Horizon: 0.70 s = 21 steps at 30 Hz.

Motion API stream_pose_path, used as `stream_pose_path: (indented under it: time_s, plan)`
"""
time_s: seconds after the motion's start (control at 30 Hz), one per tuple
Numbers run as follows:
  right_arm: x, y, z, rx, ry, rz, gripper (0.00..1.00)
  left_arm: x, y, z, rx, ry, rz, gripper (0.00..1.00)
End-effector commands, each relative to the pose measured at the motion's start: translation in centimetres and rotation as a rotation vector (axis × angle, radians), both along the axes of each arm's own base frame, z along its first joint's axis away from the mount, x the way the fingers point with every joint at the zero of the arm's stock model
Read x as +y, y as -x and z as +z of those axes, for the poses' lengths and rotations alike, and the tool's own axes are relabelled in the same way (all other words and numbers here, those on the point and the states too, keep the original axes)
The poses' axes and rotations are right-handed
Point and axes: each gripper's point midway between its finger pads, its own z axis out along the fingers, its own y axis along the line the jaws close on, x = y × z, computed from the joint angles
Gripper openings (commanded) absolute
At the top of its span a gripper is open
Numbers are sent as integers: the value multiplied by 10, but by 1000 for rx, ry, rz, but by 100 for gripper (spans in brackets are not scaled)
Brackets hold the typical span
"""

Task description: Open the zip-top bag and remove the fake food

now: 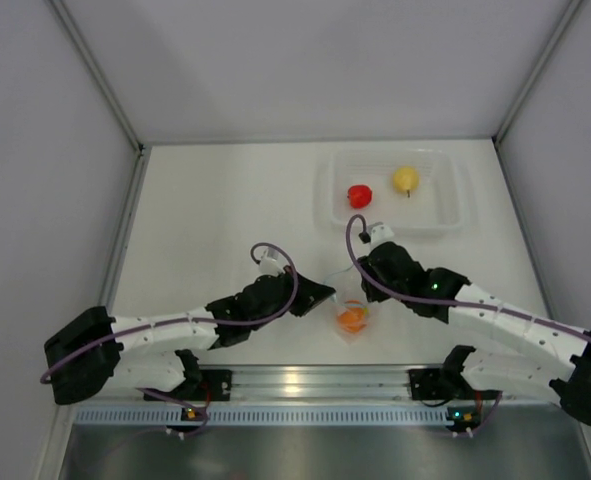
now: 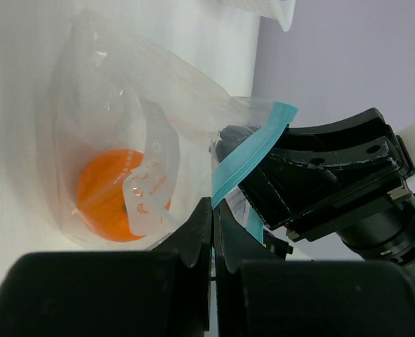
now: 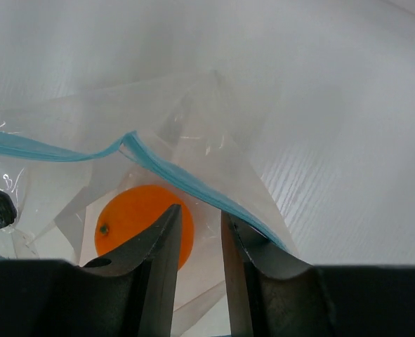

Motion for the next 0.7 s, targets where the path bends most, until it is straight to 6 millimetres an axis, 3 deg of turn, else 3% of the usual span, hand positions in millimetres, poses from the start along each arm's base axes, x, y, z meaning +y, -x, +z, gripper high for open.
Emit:
stream_pose_path:
  time_s: [0.0,0.23,0.33,0.67]
  plan:
    - [11,10,-5,60,17,76,31,5,-4,8,-7,60,36,0]
    - [39,34,0,125,-102,233,35,14,-2,-6,-10,11,44,0]
    - [40,39,1,139,-99,253,37,17,-4,-8,-17,-4,54,0]
    - [42,50,-24,189,-56,280,48,23,-2,-17,-13,-24,60,0]
